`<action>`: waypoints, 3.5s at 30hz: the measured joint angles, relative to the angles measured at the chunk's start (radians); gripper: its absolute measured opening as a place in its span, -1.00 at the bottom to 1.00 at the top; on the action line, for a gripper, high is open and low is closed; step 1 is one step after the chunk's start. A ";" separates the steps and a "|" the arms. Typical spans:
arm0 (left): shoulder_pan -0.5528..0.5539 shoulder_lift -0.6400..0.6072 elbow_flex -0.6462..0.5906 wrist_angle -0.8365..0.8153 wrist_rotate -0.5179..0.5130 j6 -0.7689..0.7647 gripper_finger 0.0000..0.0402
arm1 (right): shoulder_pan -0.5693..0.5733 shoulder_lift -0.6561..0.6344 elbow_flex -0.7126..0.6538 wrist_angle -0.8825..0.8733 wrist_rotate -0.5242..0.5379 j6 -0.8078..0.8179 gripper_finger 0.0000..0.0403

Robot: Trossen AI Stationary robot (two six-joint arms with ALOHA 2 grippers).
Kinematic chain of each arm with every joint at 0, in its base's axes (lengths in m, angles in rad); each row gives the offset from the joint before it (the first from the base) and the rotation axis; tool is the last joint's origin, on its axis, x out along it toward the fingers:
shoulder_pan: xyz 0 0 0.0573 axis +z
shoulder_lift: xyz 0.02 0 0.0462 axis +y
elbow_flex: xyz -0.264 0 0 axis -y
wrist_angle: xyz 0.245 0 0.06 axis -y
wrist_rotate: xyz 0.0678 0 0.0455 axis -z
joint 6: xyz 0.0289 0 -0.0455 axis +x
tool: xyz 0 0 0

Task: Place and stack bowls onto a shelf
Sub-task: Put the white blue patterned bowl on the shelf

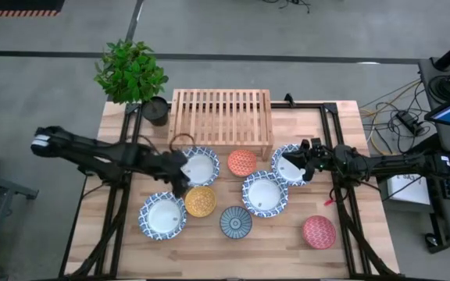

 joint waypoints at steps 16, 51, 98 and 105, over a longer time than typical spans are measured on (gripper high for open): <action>-0.009 0.508 0.392 -0.039 -0.092 -0.034 -1.00 | 0.000 0.000 0.000 0.075 0.107 -0.062 -0.95; 0.064 0.895 0.710 -0.450 -0.197 -0.146 -0.65 | 0.000 -0.001 0.000 0.044 0.105 -0.120 -0.95; 0.043 0.953 0.669 -0.368 -0.240 -0.131 -0.64 | 0.000 0.000 0.013 0.016 0.105 -0.122 -0.95; 0.029 0.942 0.670 -0.381 -0.244 -0.131 -0.97 | 0.000 0.000 0.015 0.016 0.105 -0.122 -0.95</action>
